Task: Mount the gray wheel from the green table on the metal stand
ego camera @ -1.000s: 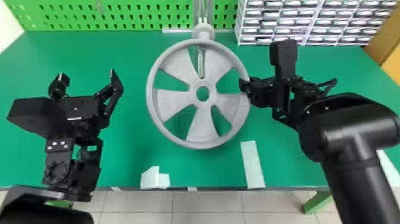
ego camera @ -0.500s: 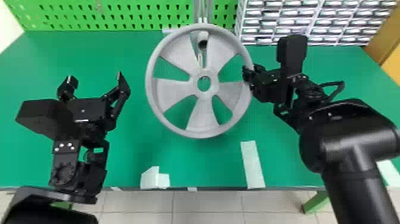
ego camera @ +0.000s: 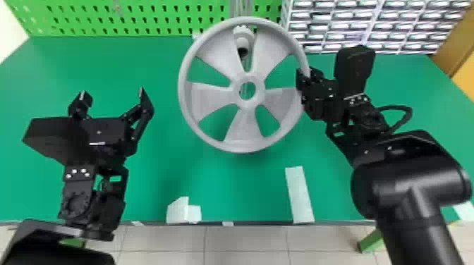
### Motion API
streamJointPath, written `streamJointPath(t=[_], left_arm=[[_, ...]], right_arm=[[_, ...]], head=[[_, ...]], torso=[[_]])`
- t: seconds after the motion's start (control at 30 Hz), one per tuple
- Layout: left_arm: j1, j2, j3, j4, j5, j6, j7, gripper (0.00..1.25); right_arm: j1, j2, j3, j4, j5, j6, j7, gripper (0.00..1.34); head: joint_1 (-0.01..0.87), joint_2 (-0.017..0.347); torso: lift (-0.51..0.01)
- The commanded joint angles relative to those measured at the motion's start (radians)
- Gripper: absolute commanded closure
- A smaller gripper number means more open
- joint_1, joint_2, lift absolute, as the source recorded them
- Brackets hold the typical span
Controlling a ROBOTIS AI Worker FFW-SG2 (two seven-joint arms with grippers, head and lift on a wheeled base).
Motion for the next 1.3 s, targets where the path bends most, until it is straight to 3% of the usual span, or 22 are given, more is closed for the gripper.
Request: streamJointPath(t=[0.0, 0.23, 0.7, 1.13, 1.27], left_arm=[[0.000, 0.001, -0.002, 0.006, -0.002, 0.000, 0.000, 0.19], [0.003, 0.014, -0.008, 0.012, 0.001, 0.000, -0.002, 0.19], [-0.014, 0.072, -0.026, 0.021, 0.038, 0.009, -0.038, 0.19], [-0.042, 0.073, -0.045, 0.053, 0.118, 0.048, -0.103, 0.19], [-0.063, 0.073, -0.042, 0.072, 0.147, 0.072, -0.152, 0.19]], right_arm=[[0.012, 0.005, 0.005, 0.015, 0.010, -0.065, -0.019, 1.11], [0.020, 0.008, 0.023, 0.033, 0.013, -0.118, -0.067, 1.11], [0.012, 0.013, 0.110, 0.058, 0.043, -0.223, -0.214, 1.11], [0.023, 0.005, 0.155, 0.094, 0.043, -0.345, -0.320, 1.11], [0.023, 0.003, 0.170, 0.102, 0.040, -0.362, -0.352, 1.11]], head=[[0.867, 0.052], [0.867, 0.052], [0.867, 0.052], [0.867, 0.052], [0.867, 0.052]], torso=[[-0.100], [-0.100], [-0.100], [-0.100], [-0.100]])
